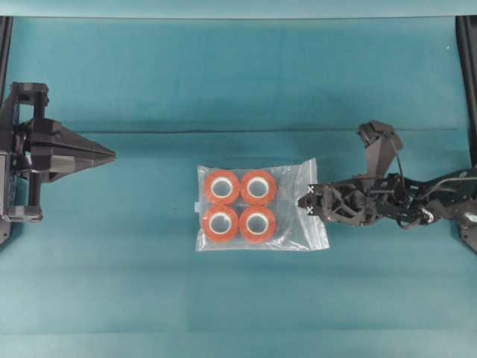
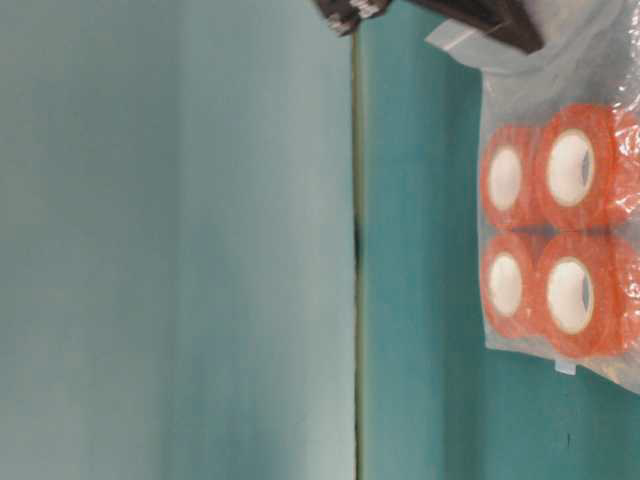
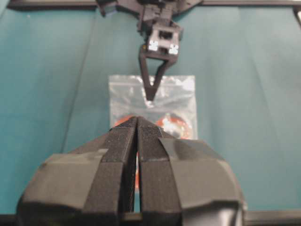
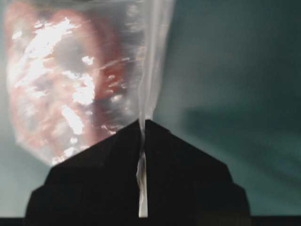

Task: Hand over the clear zip bag and make it stand upright.
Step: 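Close the right gripper on the bag's right edge, then lift the bag and rotate it to hang vertically with the right gripper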

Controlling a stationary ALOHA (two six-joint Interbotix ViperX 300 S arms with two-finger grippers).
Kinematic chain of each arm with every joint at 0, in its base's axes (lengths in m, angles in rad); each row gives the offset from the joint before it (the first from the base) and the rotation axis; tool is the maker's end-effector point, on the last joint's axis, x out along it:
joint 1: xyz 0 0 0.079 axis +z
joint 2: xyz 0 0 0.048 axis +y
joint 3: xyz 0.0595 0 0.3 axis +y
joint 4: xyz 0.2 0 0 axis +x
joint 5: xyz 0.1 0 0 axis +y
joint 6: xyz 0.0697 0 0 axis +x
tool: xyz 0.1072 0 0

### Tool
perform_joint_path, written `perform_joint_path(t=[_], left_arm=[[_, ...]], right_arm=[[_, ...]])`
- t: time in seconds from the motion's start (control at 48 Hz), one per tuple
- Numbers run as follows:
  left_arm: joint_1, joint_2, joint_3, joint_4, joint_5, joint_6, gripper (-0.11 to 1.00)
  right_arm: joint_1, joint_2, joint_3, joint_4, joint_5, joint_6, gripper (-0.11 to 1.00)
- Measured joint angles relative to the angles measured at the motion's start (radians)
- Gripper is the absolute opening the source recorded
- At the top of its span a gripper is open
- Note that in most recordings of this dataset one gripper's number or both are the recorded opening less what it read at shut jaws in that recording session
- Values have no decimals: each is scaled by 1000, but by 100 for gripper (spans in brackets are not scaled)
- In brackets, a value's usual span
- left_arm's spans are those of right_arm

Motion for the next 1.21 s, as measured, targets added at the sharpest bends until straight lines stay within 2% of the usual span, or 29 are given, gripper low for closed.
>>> perform_joint_path(t=[0.146,0.333,0.479,0.771,1.042,1.209], left_arm=[[0,-9,0,0,3,-28,-1],[0,-17,2,0,40,-26,-1],[0,-28,2,0,43,-31,-1],[5,-43,0,-2,72,-55,-1],[5,-86,0,0,80,-81,-1],[5,-101,0,0,83,-86,-1]], right_arm=[[-55,-81,-52,-32,149,-120,1],[-143,-199,-161,-46,385,-316,1],[-207,-245,-238,-49,561,-408,1],[-253,-241,-431,-106,870,-508,1],[-253,-152,-638,-204,1141,-555,1],[-252,-74,-765,-238,1290,-647,1]])
